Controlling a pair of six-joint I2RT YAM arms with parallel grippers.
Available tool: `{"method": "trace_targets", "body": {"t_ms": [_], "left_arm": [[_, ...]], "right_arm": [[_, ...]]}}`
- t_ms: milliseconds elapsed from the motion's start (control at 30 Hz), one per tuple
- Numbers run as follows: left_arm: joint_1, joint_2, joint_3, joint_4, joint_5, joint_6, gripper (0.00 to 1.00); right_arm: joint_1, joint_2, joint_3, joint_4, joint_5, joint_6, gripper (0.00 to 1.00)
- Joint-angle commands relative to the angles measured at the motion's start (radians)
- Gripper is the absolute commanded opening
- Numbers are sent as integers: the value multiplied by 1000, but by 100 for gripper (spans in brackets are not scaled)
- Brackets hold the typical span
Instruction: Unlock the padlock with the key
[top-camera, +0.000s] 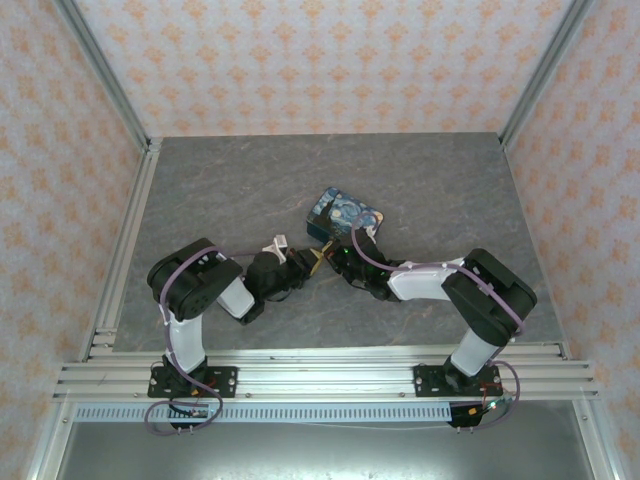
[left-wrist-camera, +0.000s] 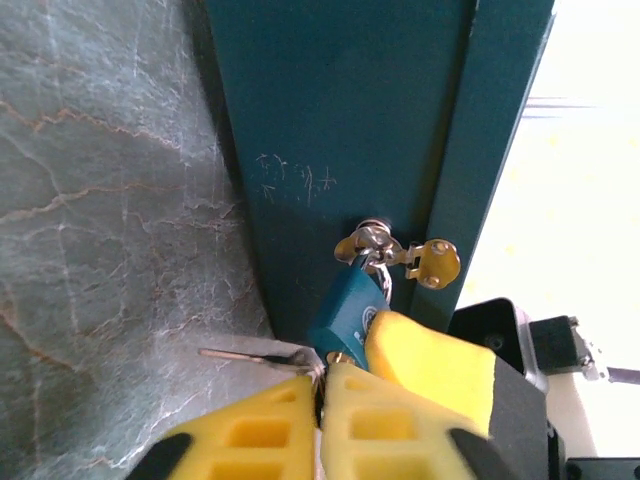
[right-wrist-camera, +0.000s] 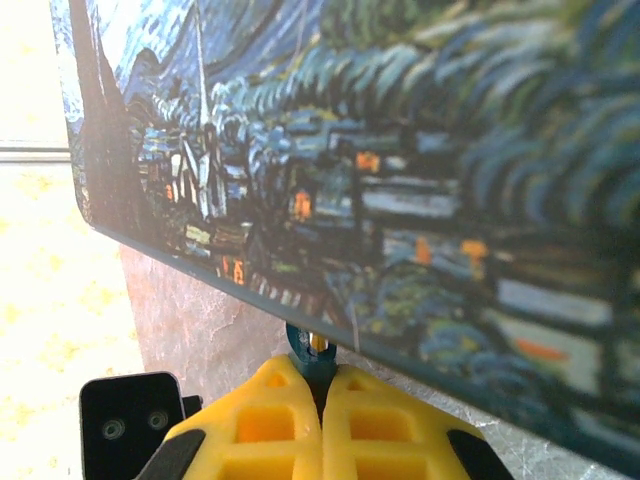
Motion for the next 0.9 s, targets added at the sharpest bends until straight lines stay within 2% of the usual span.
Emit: {"method": "trace_targets", "body": {"t_ms": [0,200,433,633,767,867], "left_arm": [[-13,7,19,20,-6,33,0],[-13,6,16,19,5,158,0],[-29,-23,0,8,1,413,0],[-47,-27,-14,-19,-12,566,0],[-79,-23,-20,-40,-60,658,0],[-114,-59,-28,-103,-135,761,0]], "right_arm": [[5,-10,-21,-19,-46,58,0],[5,-19,-14,-43,-72,47,0],[5,-22,10,-125,-139,-2,0],[5,-8,27,-170,-206,-32,0],[4,-10,30,-193,-220,-38,0],[5,-20,35,-222,-218,-49,0]]}}
